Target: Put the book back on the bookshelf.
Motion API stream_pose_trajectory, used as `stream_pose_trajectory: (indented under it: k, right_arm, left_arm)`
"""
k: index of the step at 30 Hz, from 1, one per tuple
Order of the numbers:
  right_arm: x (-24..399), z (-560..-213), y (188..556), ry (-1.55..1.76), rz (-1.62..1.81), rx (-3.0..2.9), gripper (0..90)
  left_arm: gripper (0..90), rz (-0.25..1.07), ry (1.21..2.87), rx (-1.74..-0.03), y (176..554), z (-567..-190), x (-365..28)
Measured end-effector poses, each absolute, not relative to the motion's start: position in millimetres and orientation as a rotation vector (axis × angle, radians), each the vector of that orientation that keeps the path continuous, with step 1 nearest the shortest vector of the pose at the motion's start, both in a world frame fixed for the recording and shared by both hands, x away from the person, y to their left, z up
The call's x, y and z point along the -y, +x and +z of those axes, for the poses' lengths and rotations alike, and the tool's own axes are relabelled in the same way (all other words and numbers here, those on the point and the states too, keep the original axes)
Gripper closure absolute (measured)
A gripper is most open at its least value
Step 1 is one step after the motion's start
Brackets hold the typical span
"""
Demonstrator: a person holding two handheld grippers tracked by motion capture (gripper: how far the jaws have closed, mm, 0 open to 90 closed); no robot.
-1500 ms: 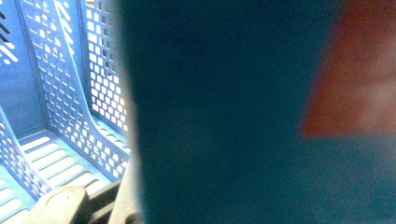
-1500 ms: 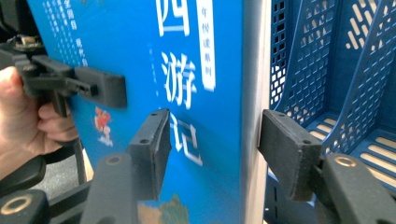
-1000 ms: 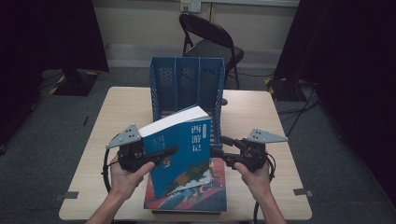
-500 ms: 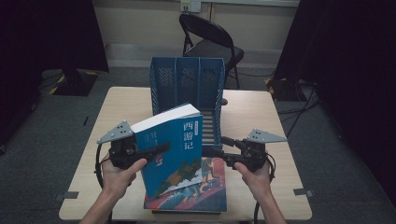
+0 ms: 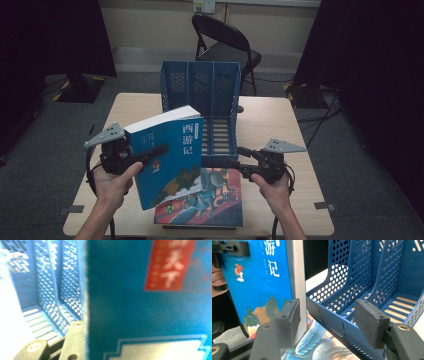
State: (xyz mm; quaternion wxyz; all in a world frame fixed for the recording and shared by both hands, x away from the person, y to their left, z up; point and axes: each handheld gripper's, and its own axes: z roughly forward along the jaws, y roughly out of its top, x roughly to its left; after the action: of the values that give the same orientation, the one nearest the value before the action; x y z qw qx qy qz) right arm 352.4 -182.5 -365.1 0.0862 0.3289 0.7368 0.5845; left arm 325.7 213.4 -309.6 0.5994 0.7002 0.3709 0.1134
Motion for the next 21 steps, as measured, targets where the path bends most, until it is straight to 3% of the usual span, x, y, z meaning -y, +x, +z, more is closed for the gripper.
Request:
stream_pose_trajectory:
  k: [21]
  right_arm:
    - [183.2, -367.3, 355.4, 0.992, 1.719, -2.206, 36.8]
  left_arm:
    - [61.0, 0.383, 1.531, -0.946, 336.6, -285.8, -229.4]
